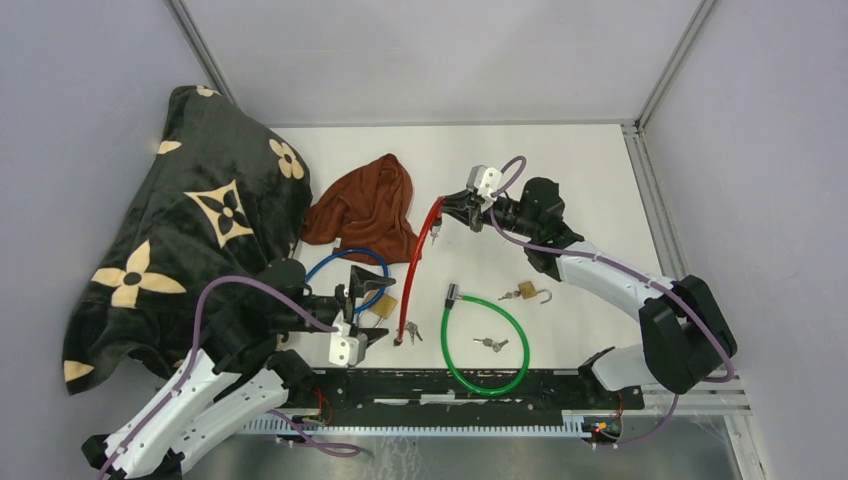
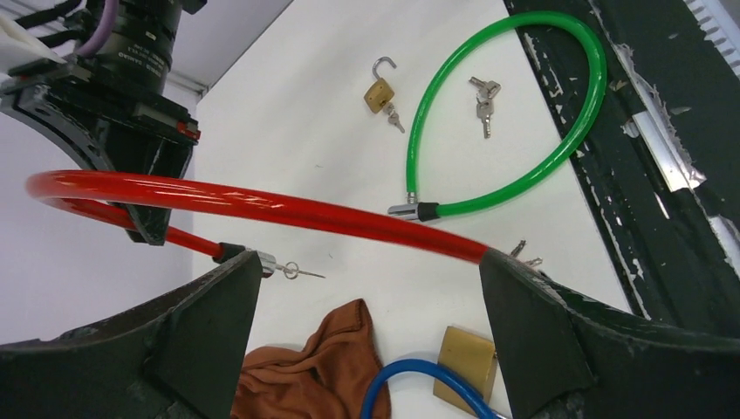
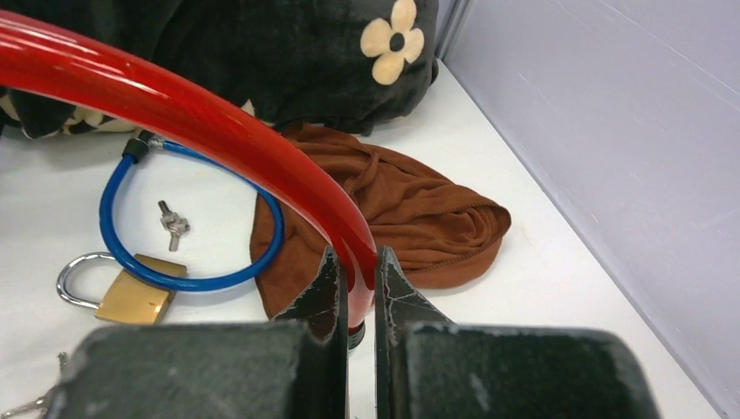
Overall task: Lock with the key
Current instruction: Adjust the lock.
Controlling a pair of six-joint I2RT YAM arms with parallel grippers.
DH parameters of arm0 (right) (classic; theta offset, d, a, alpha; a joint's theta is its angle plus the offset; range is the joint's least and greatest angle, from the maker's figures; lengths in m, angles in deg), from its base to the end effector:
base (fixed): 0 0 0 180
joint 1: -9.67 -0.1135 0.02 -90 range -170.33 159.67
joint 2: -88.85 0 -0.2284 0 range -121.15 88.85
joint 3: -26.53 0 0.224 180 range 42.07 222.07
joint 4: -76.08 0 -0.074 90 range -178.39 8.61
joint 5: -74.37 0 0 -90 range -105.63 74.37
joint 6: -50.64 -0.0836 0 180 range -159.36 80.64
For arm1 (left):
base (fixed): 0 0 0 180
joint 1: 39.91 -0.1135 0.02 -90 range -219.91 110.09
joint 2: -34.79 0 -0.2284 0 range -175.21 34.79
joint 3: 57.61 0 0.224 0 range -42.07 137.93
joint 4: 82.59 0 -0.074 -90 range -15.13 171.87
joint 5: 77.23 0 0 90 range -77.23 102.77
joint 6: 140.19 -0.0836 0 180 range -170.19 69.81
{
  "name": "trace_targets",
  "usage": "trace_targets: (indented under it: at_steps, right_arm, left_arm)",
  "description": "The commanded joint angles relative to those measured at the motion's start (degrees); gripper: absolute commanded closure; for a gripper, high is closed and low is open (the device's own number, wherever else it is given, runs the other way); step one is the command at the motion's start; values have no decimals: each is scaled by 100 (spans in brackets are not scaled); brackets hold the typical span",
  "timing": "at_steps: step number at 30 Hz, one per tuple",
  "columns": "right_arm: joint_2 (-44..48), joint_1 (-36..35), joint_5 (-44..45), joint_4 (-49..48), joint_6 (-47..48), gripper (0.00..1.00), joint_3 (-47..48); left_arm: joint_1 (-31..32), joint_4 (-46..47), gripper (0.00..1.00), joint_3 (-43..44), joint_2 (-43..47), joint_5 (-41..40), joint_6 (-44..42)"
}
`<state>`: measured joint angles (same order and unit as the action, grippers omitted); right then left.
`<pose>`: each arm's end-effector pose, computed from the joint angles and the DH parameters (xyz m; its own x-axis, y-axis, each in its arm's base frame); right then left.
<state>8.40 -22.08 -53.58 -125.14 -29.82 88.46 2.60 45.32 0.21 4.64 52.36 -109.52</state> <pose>0.2572 0.2196 0.2742 0.1948 -0.0331 -0.9803 -0.9177 0.3466 -0.1941 0.0723 -0.1386 0.2750 0.6604 0.2939 -0.6911 0.7459 -0.1505 0.6488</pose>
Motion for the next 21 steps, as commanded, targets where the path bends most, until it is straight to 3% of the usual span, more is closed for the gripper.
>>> trace_targets:
  at_steps: [1,4,7,11,15,18,21]
  right_arm:
    - [58,90,-32,121,390,100,449]
    - [80,108,-60,539,749,100,578]
    - [175,114,-222,937,954,100,683]
    - [238,11,-685,768,640,100,653]
    - [344,-235,-743,993,802,100,638]
    - [428,-439,-827,1217,959,100,698]
    - [447,-689,-755,1376,1091,100,807]
  left_arm:
    - [-9,-506,0,335,94,-175,-656]
    - [-14,-482,0,578,63,-640,-651]
    - [-12,51,1,825,-37,-1655,-303]
    - [-8,1253,11,427,-228,-2542,-979]
    - [-24,1937,14,519,-763,-2150,-1650]
    - [-21,2297,13,1001,-1340,-1964,-880]
    - [-17,2089,13,1110,-1526,-1196,-404]
